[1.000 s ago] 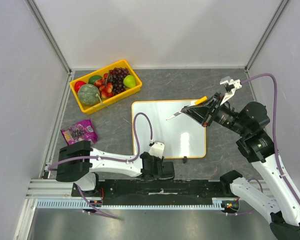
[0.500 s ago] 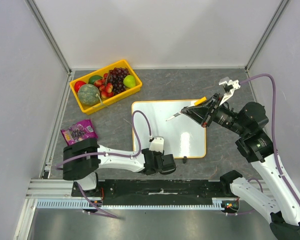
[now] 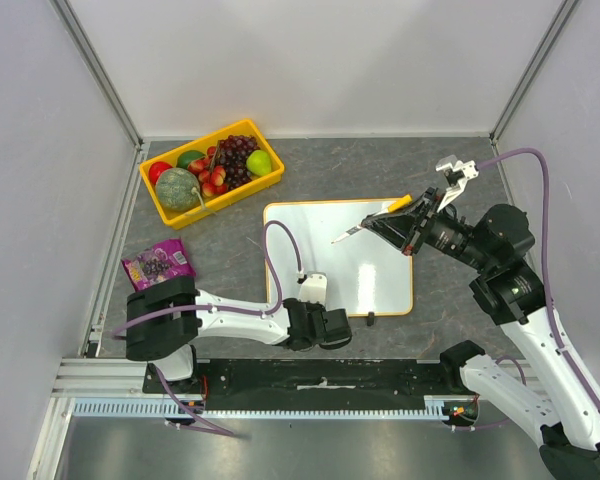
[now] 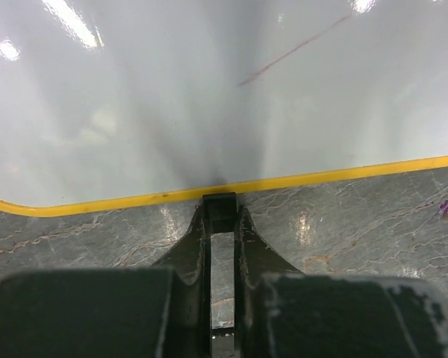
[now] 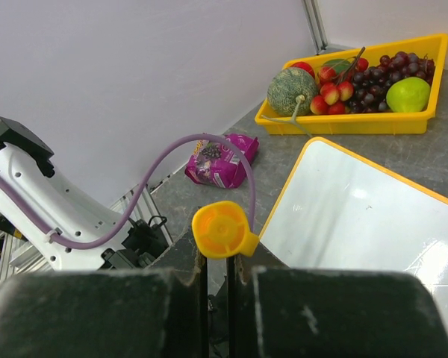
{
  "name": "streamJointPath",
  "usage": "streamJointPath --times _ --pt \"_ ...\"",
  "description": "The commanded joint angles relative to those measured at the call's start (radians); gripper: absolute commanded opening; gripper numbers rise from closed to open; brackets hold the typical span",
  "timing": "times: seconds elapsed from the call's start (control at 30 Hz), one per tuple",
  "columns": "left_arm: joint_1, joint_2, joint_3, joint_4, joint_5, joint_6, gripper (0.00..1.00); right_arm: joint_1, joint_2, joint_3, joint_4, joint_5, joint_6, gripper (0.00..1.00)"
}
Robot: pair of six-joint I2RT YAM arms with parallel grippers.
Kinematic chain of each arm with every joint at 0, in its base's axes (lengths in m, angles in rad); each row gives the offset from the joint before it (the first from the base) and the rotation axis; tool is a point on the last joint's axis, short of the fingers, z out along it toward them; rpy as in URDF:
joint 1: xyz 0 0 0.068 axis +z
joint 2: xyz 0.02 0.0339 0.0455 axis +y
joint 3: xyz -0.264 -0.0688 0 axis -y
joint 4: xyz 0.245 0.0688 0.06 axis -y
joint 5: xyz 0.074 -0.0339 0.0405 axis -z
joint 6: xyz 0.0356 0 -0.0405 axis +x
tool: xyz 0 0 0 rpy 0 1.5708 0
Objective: Write a sentence on the whiteboard
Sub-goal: Move the whiteboard to the center of the board.
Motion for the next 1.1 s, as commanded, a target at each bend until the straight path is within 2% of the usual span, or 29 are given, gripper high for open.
streamJointPath --times 0.0,0.57,0.63,0.7,0.87,0.97,1.07 --pt "-0.01 0.028 -0.026 -0.027 0.011 -0.051 0.02 -0.001 -0.004 -0.013 0.03 0.001 0.006 0.0" --pt "-0.105 0.069 0.049 -0.096 0.065 -0.181 0.03 -0.001 -0.008 -0.036 0.039 -0.002 0.009 0.0" --pt "-0.111 0.06 0.048 -0.117 0.057 -0.21 0.2 0.0 -0.008 -0.037 0.038 -0.002 0.009 0.0" --pt "-0.118 0.04 0.037 -0.117 0.049 -0.217 0.3 -0.001 -0.013 -0.037 0.038 -0.002 0.009 0.0" --pt "-0.134 -0.036 0.035 -0.132 0.023 -0.203 0.71 -0.001 -0.015 -0.031 0.038 -0.004 0.017 0.0" --pt "-0.145 -0.078 0.052 -0.148 0.014 -0.159 0.8 -0.001 -0.021 -0.031 0.036 -0.01 0.026 0.0" --pt "-0.156 -0.118 0.069 -0.16 0.028 -0.1 0.85 0.0 -0.034 -0.033 0.007 -0.012 0.046 0.0"
